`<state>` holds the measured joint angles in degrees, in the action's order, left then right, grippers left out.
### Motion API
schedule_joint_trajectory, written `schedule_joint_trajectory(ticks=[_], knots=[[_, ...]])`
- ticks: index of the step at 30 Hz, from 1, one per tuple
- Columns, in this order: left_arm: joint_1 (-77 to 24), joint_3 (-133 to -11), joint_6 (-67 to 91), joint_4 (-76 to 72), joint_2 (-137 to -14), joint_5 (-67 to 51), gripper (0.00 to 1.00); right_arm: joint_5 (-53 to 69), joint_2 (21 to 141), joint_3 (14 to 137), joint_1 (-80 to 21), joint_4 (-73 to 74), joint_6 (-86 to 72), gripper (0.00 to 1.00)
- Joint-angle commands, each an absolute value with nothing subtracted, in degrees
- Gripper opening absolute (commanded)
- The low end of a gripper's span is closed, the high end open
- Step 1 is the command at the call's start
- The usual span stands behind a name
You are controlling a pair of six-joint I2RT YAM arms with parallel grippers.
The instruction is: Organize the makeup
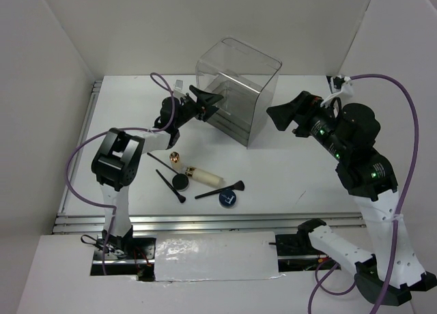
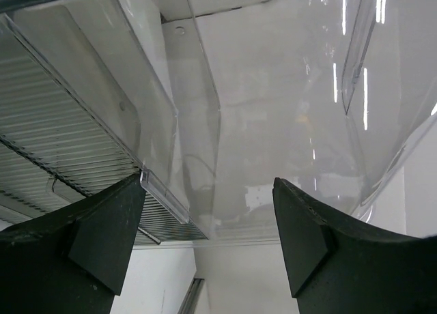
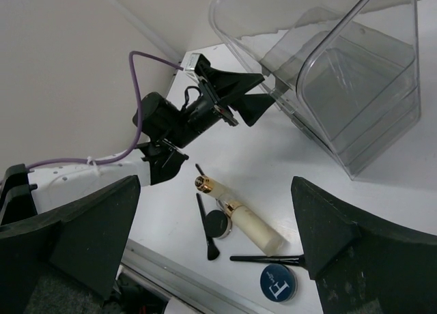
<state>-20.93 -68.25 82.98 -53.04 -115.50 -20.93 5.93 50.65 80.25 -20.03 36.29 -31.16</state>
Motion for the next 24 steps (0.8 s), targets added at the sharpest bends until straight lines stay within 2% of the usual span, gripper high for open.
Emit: schedule_joint_trajectory(ticks=[1, 7, 24], knots=[[-21.4, -69.0, 83.8, -61.5, -116.0, -21.8, 0.87, 5.2, 50.6, 81.9, -20.7, 35.5, -30.1, 1.00], [-21.4, -67.8, 86.0, -65.2, -115.8, -21.4, 0.85, 5.9, 50.4, 81.7, -20.9, 35.3, -30.3, 1.00], [-21.9, -67.9, 85.8, -63.6, -110.1, -21.3, 0.86, 6.2, 49.8, 79.0, -21.0, 34.2, -30.8, 1.00]])
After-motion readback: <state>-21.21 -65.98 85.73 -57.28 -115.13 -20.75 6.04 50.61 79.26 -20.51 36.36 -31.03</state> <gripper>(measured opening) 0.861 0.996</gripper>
